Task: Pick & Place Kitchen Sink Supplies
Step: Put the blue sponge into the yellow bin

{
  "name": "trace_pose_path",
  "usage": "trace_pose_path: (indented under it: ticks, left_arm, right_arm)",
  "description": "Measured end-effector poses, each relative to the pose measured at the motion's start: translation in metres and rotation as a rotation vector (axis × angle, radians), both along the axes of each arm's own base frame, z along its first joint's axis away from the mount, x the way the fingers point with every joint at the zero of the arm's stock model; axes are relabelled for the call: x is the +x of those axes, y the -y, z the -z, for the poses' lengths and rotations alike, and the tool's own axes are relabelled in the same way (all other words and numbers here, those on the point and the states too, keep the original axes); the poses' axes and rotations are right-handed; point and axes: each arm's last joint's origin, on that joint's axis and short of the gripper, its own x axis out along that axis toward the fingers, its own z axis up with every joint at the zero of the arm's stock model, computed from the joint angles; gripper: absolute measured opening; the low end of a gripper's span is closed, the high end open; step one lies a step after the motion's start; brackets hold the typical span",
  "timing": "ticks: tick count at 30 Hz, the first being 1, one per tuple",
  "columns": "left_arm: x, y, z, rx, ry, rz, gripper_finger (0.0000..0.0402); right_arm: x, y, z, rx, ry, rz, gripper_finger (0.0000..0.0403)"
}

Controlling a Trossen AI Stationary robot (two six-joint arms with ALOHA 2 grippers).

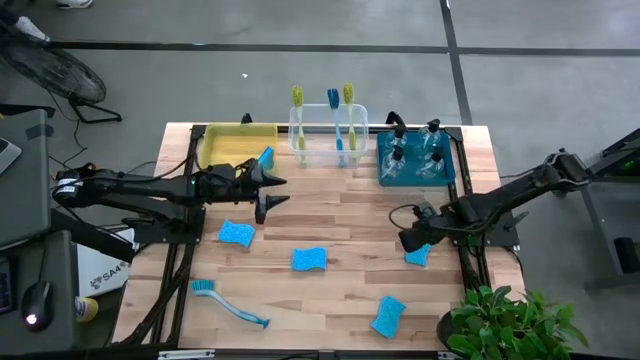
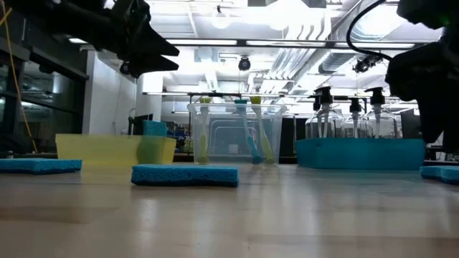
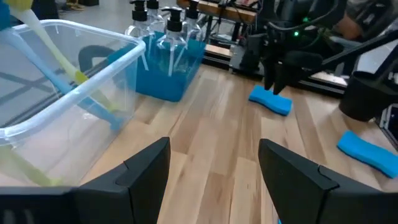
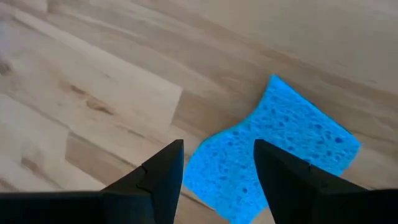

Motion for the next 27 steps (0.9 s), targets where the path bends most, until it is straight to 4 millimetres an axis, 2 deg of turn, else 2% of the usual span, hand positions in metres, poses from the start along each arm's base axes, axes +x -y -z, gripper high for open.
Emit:
trace_pose_path:
  ticks: [10,27]
  left_arm:
    - [0.0,0.015,0.003,0.039,-0.034,-0.044,0.0241]
    - [0.0,0.015,0.003,0.035,-0.037,-0.071,0.0241]
  right_arm:
    - [0.004,-0.006,0.016,-0.051,-0.102,0.066,0.0188]
    - [0.016,-0.01,0.047,-0.13,-0.303,0.131,0.0188]
